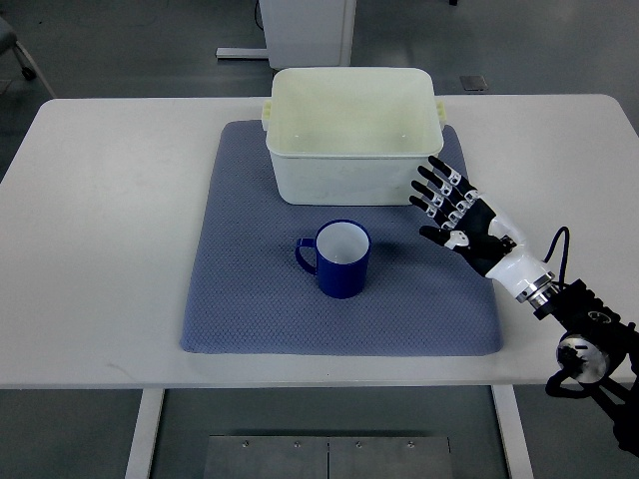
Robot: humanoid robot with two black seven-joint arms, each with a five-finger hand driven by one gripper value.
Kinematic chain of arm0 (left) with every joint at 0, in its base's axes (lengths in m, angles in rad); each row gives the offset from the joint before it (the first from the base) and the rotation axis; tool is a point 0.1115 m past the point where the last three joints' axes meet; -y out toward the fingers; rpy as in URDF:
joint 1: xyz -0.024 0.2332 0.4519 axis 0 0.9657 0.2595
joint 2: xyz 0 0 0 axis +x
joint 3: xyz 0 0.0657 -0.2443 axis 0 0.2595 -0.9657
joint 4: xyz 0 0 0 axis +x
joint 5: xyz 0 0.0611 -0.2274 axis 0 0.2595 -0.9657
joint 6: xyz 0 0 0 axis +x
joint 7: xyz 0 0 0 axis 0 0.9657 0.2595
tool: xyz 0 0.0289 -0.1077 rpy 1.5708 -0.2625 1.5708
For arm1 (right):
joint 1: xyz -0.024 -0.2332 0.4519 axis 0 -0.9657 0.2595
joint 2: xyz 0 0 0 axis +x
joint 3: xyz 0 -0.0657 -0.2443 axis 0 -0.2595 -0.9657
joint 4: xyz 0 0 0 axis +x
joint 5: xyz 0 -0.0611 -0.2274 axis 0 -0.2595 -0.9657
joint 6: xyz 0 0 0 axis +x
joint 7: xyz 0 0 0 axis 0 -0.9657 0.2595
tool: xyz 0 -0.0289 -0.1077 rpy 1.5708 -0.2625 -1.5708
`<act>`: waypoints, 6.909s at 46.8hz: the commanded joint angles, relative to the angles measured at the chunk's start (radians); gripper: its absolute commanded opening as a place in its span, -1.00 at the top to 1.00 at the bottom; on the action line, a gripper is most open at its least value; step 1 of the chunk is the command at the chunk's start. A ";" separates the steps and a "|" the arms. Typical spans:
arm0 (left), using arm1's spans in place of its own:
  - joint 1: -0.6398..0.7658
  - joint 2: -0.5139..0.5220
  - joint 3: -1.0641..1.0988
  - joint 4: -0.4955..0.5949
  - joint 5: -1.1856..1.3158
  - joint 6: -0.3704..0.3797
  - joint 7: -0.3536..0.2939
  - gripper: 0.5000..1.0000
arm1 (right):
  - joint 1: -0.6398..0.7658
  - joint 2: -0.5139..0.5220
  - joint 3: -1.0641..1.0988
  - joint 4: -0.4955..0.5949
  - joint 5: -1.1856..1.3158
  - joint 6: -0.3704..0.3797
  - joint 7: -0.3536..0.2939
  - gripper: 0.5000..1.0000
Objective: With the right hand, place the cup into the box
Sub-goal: 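Move the right hand inward toward the blue mug, then lower the open right hand around the blue mug's body, then close the right hand's fingers around the blue mug, then lift the blue mug with the right hand and raise it high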
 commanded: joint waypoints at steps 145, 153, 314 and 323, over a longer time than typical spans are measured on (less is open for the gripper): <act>0.000 0.000 0.000 0.000 0.000 0.000 0.000 -1.00 | 0.049 0.177 -0.237 0.009 -0.061 -0.307 0.091 -0.93; 0.000 0.000 0.000 0.000 0.000 0.000 0.000 -1.00 | 0.048 0.175 -0.244 0.006 -0.063 -0.321 0.091 -0.93; 0.000 0.000 0.000 0.000 0.000 0.000 0.000 -1.00 | 0.267 -0.189 -0.079 0.029 0.031 -0.431 0.045 1.00; 0.000 0.000 0.000 0.000 0.000 0.000 0.000 -1.00 | 0.336 -0.152 -0.085 0.027 0.026 -0.446 -0.006 1.00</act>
